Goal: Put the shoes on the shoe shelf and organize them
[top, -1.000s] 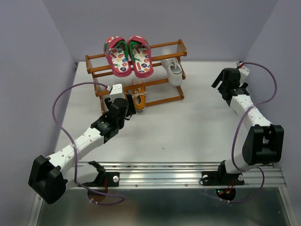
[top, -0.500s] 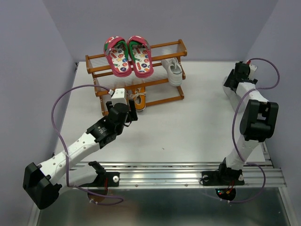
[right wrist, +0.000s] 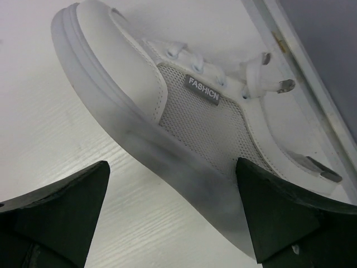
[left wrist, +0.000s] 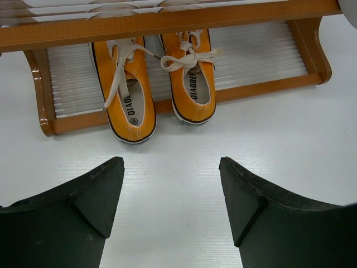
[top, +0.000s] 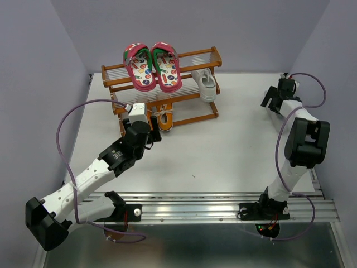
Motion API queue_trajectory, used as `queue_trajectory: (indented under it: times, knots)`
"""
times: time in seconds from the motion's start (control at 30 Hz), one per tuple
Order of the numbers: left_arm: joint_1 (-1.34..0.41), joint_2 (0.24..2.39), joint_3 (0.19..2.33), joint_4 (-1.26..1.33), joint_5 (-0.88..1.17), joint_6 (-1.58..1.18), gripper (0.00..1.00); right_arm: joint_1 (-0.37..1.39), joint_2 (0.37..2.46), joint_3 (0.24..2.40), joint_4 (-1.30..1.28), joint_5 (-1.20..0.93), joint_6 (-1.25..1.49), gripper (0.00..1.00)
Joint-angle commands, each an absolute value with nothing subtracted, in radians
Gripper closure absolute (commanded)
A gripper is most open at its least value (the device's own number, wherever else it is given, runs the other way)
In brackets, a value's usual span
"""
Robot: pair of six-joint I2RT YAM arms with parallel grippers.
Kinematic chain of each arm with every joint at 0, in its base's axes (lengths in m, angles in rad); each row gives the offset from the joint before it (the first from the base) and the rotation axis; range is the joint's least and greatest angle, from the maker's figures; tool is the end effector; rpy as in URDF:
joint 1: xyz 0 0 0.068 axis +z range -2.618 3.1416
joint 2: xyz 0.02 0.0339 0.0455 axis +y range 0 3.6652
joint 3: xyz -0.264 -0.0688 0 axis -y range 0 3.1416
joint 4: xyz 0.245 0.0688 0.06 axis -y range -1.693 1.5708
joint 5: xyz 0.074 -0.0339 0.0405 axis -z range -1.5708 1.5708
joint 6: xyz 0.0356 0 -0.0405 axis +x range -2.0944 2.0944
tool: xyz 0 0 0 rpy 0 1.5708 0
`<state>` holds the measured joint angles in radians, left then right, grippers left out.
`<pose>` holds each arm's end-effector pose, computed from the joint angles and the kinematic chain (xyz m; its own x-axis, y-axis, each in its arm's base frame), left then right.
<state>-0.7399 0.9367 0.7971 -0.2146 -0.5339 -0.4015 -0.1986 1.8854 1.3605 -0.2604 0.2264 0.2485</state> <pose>0.1693 -0.1300 0.3152 -0.3248 -0.1590 -0.9323 0.1096 0.9728 -0.2041 0.4108 -0.0908 0.2168 -0.5863 0.3625 -0.7245 0.5077 0.8613 0.0201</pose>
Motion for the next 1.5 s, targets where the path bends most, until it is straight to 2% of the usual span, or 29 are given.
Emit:
queue_trajectory:
  times: [0.0,0.17,0.33,0.43,0.57,0.83,1.0,1.13,1.27,1.43,1.47]
  knots:
    - [-0.742,0.920,0.835,-0.206,-0.561,-0.393,0.20,-0.100,1.842,1.290,-0.253,0.009,0.334,0.00]
    - [-0.742,0.933,0.836,-0.199,-0.561,-0.391,0.20,0.012,1.816,1.267,-0.274,-0.014,0.336,0.00]
    - [-0.742,0.930,0.833,-0.196,-0.566,-0.391,0.20,0.025,1.717,1.246,-0.291,-0.037,0.351,0.00]
    - [-0.742,0.942,0.834,-0.196,-0.568,-0.393,0.20,0.025,1.654,1.256,-0.336,0.046,0.325,0.00]
    - [-0.742,0.953,0.836,-0.195,-0.557,-0.402,0.20,0.025,1.591,1.243,-0.386,0.286,0.317,0.00]
    - [-0.742,0.953,0.836,-0.193,-0.557,-0.399,0.20,-0.106,1.506,1.151,-0.390,0.354,0.434,0.00]
    - [-0.742,0.953,0.833,-0.195,-0.561,-0.394,0.20,-0.234,1.494,1.109,-0.382,0.282,0.520,0.00]
    - [-0.742,0.948,0.824,-0.192,-0.560,-0.400,0.20,-0.270,1.525,1.094,-0.373,0.229,0.512,0.09]
    - [-0.742,0.954,0.821,-0.189,-0.560,-0.397,0.20,-0.279,1.568,1.091,-0.362,0.224,0.531,0.28]
    - [-0.742,0.959,0.827,-0.189,-0.561,-0.390,0.20,-0.279,1.595,1.074,-0.325,0.184,0.540,0.34]
    - [-0.742,0.959,0.827,-0.190,-0.563,-0.390,0.20,-0.279,1.603,1.072,-0.319,0.184,0.538,0.39]
